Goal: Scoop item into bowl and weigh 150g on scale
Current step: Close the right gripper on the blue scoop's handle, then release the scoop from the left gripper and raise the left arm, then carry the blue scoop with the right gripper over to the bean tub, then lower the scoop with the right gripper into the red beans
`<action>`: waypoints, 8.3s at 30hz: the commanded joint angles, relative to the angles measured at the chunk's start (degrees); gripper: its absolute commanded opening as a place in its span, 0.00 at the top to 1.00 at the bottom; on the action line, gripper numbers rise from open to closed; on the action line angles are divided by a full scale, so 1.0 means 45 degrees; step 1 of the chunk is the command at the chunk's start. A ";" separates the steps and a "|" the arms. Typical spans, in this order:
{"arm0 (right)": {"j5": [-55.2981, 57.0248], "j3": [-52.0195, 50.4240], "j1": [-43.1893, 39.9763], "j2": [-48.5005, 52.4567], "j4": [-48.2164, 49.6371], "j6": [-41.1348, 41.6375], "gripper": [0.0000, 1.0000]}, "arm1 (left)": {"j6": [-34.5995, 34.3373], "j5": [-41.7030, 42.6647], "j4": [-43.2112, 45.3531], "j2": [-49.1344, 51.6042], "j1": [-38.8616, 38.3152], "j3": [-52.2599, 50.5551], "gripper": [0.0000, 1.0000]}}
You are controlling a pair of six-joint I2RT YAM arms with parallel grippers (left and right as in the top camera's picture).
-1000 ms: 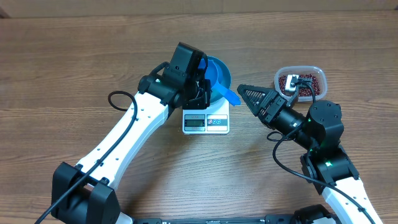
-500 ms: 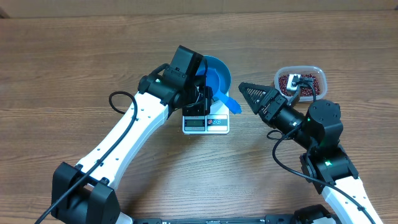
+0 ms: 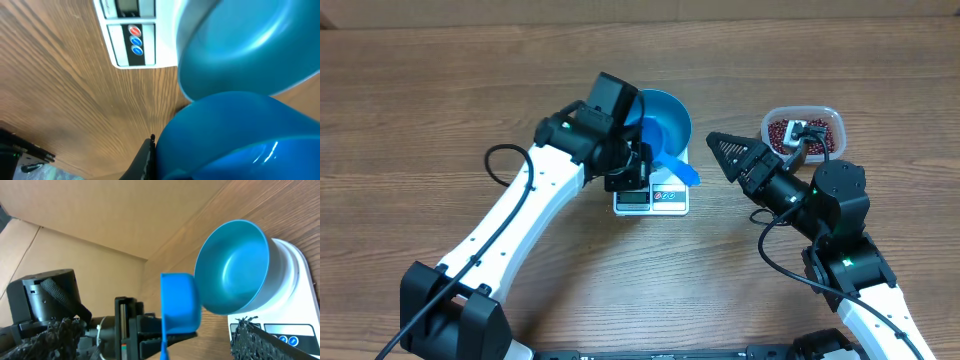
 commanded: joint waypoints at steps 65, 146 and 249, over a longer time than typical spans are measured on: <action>0.5493 0.0301 0.4541 0.1967 0.3633 0.2205 0.56 | -0.0165 -0.2205 -0.1200 0.0044 -0.0083 0.2608 0.95; 0.5537 0.0301 0.3517 0.2973 0.4522 0.2132 0.96 | 0.3691 -0.1433 -0.0918 -0.2123 0.1161 0.2613 0.00; 1.2784 1.2216 -0.2084 0.9097 -1.2726 -1.2420 0.96 | 2.2450 -0.1428 -0.2793 -0.2924 0.1933 0.2608 0.01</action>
